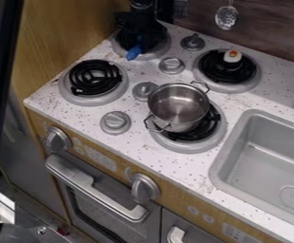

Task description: Put the blue spoon on the bottom left burner

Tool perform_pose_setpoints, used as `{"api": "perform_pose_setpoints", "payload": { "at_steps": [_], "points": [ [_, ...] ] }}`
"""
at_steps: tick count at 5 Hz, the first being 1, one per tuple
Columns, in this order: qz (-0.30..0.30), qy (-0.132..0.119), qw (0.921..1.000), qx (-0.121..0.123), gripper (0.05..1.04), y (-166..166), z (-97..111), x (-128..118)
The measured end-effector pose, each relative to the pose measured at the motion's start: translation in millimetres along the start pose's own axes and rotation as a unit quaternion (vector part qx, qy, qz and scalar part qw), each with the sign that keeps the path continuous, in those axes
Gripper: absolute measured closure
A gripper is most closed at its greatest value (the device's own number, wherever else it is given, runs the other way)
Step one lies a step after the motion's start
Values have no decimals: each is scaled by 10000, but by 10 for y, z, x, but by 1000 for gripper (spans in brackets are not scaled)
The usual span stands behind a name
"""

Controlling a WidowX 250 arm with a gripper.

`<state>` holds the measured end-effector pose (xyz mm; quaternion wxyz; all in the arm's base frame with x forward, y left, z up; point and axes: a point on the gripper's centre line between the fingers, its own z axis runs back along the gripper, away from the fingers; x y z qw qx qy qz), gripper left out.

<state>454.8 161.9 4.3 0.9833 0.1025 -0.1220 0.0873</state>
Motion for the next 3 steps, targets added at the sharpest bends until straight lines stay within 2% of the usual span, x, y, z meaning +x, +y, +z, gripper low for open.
{"api": "perform_pose_setpoints", "payload": {
  "at_steps": [1,2,3],
  "points": [
    [81,321,9994,81,731,222,-171,-281],
    [98,538,9984,154,892,501,-231,-484],
    [10,560,9983,126,935,556,-251,-550]
  ]
}}
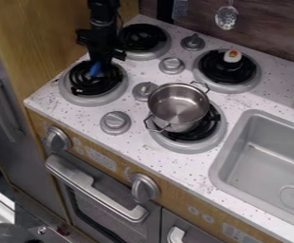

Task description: Put the blue spoon on the bottom left burner

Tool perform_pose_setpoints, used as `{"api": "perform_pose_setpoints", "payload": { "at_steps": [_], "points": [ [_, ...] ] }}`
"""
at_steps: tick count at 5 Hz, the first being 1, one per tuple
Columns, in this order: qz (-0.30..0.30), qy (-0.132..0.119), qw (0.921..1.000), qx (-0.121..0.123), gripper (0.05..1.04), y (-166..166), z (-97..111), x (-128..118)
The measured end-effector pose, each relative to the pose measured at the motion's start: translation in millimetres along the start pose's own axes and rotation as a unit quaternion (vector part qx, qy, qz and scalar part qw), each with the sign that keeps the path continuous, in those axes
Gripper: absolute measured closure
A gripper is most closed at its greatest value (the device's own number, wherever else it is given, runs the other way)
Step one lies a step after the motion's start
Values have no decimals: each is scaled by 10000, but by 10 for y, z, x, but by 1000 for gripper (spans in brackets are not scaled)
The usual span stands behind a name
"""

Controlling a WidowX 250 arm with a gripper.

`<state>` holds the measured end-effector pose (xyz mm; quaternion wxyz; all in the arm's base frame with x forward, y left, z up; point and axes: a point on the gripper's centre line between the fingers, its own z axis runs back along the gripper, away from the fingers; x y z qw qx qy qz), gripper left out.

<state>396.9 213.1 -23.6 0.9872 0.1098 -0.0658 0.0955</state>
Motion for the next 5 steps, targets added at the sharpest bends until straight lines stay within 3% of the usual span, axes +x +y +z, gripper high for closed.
{"api": "perform_pose_setpoints", "payload": {
  "at_steps": [1,2,3,4,5],
  "points": [
    [-113,92,9999,-47,899,39,-15,-70],
    [-103,219,9996,-115,752,37,-53,-161],
    [-129,320,9994,-105,450,32,-14,-244],
    [-119,66,9999,-17,162,36,377,-157],
    [-206,-171,9996,-63,83,-132,672,-115]
  ]
}}
